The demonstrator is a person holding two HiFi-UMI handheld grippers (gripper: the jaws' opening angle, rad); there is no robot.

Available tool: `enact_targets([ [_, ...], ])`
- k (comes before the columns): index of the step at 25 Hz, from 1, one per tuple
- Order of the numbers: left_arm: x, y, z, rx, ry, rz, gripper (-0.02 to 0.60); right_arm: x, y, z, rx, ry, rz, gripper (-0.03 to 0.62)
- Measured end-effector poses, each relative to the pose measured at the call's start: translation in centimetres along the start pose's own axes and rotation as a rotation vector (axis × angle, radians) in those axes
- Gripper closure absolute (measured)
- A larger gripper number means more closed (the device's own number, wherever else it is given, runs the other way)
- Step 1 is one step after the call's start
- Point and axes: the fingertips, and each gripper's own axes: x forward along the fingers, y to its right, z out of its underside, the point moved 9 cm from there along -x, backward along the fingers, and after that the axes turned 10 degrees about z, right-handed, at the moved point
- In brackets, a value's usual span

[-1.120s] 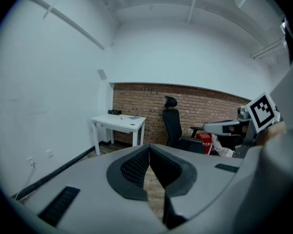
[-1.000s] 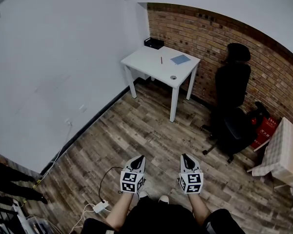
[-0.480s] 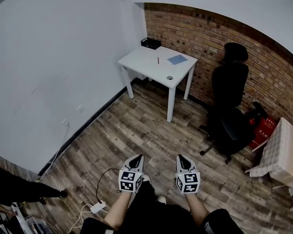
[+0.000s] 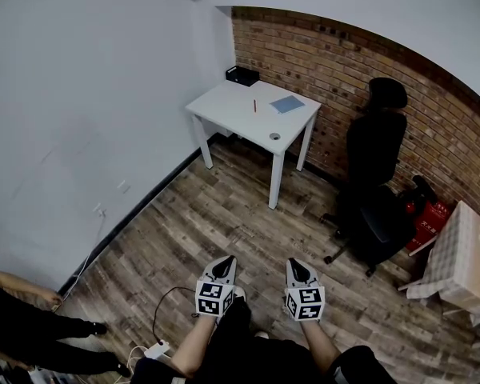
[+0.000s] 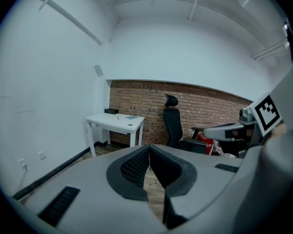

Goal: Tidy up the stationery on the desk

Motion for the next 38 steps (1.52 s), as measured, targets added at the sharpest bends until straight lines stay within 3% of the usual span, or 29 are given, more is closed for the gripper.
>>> enact_targets([
  [22,10.4,-18.6,-6.4,0.011,-0.019,0.07,0.566,20.0,-4.9,-8.0,-0.013,-0.019,0.054,0.57],
  [38,12.8,-24.4,-7.7,0.002,-0.035,0.086,0.566,25.5,-6.4,-9.2,0.005,-0.041,0.082,0.57],
])
